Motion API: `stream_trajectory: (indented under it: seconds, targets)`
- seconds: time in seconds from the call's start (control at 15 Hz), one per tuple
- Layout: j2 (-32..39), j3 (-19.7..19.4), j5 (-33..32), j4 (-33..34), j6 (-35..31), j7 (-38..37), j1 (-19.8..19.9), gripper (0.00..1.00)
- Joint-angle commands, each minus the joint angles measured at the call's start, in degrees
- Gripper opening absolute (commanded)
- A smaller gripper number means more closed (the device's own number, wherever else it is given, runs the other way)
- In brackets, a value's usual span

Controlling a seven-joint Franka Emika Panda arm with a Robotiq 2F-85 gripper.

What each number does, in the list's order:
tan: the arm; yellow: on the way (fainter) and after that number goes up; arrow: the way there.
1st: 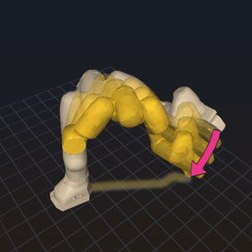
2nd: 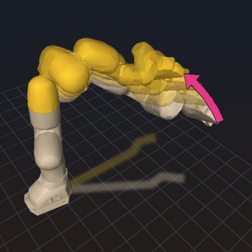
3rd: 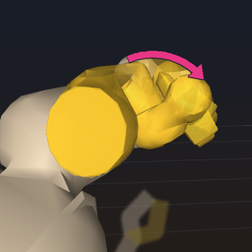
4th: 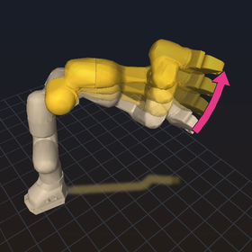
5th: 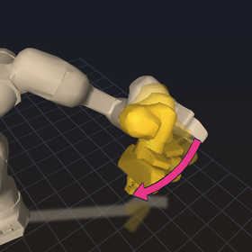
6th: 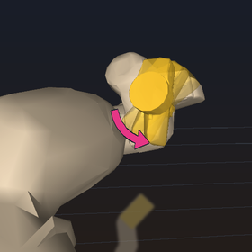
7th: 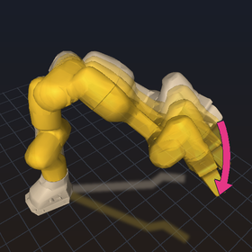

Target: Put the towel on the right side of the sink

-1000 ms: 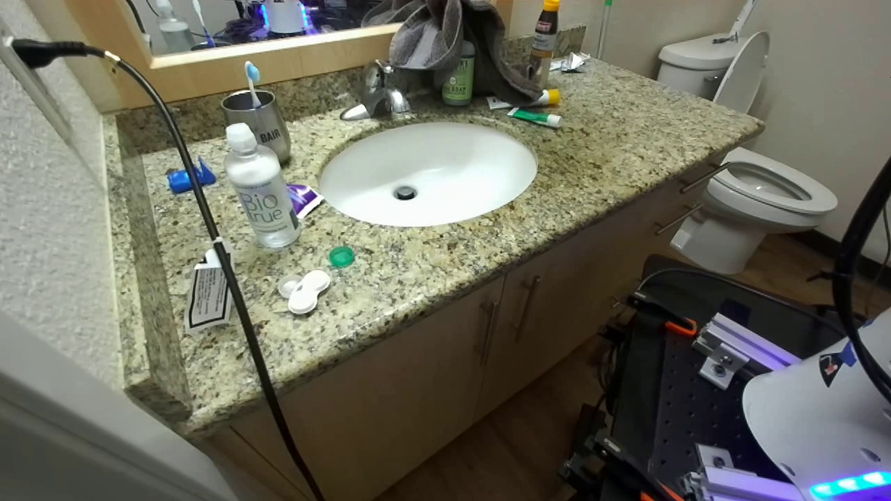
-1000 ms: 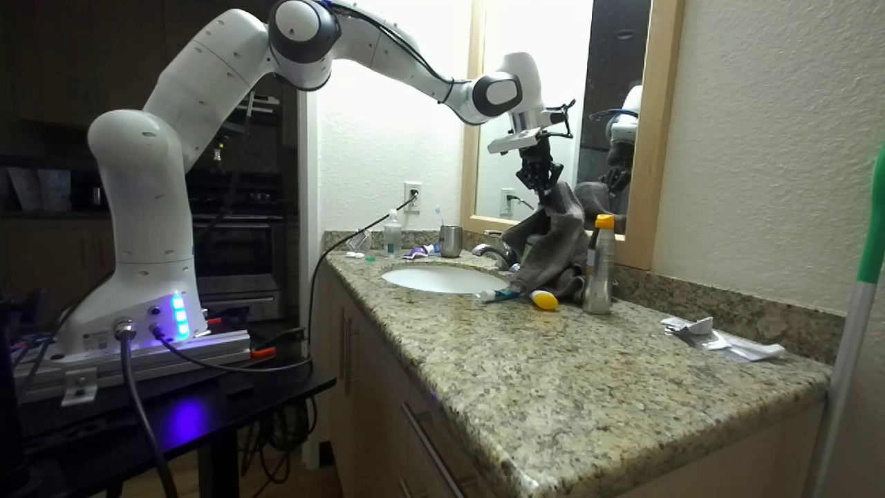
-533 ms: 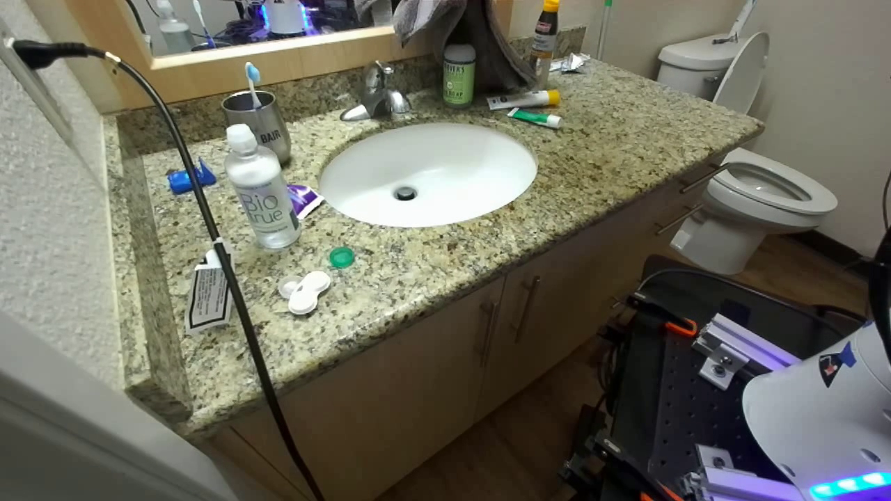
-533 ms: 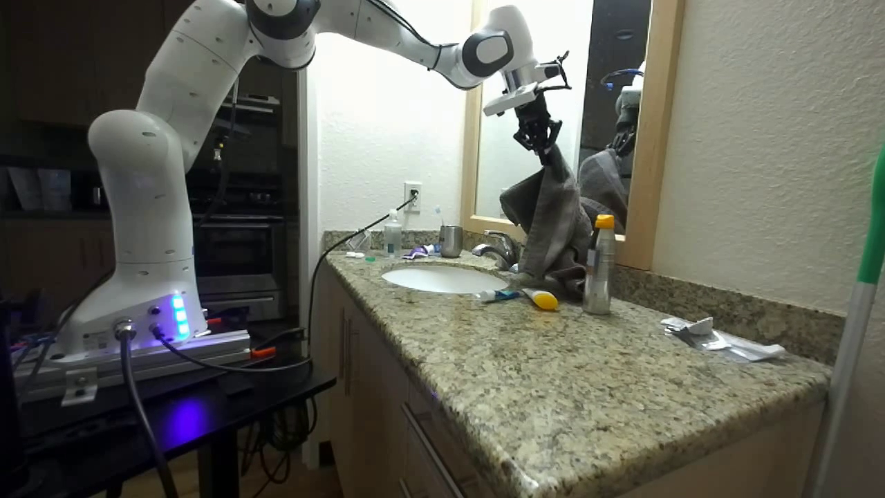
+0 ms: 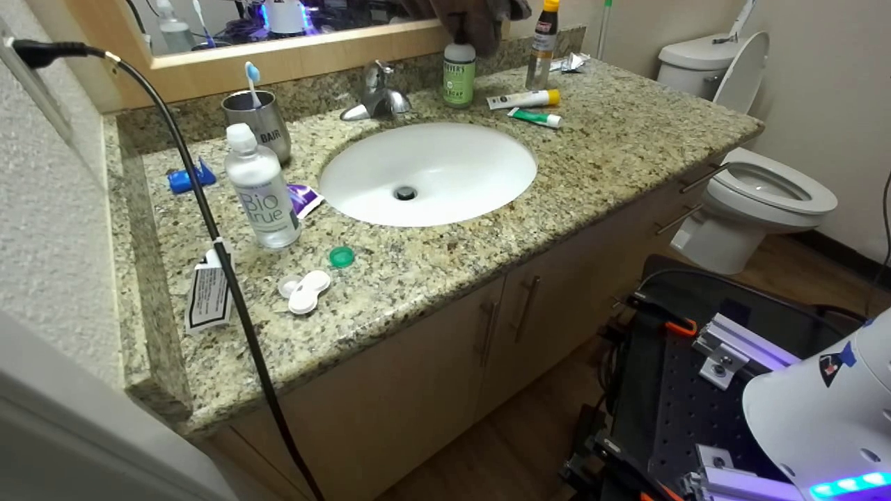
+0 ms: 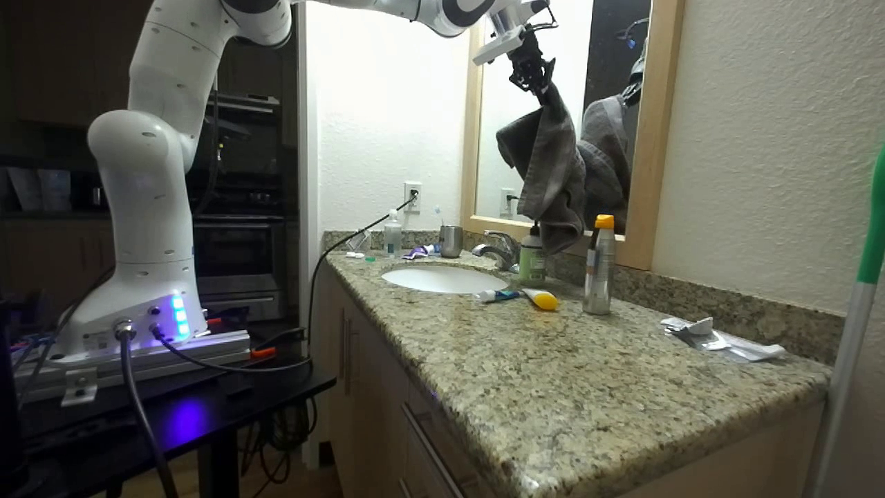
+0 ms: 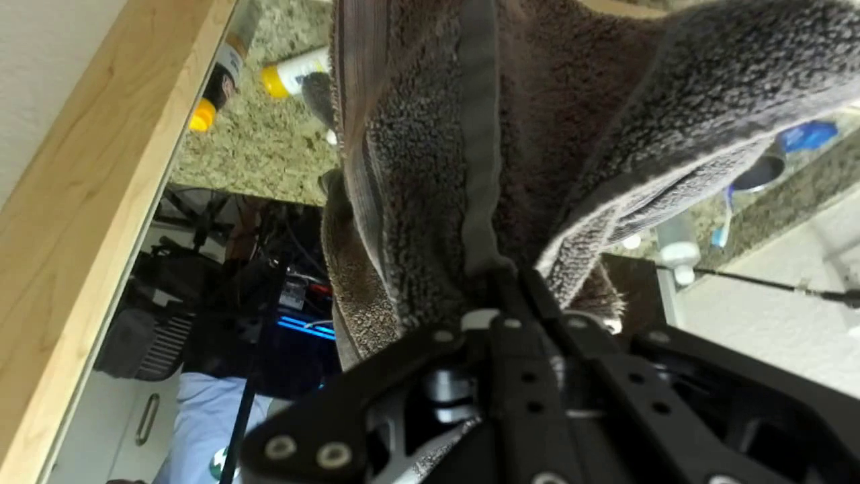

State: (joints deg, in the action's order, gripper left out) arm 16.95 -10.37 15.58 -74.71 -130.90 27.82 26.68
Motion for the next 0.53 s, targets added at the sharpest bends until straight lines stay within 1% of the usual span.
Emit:
stream_trajectory:
  seconds: [0.0,0.2,0.33,0.47]
  targets:
    - [-4.02,-0.32,2.39,-2.89,-4.76,-3.18,0.10,0.01]
    - [-4.59,-1.33,-1.24,-3.29,-8.85,-9.73,-1.28,0.01]
    - [-4.25,-1.90,-2.73,-3.08,-10.65,-14.92,-1.43,0.01]
    - [-3.35,-2.89,-5.27,-1.97,-10.57,-21.18,-1.54,0.01]
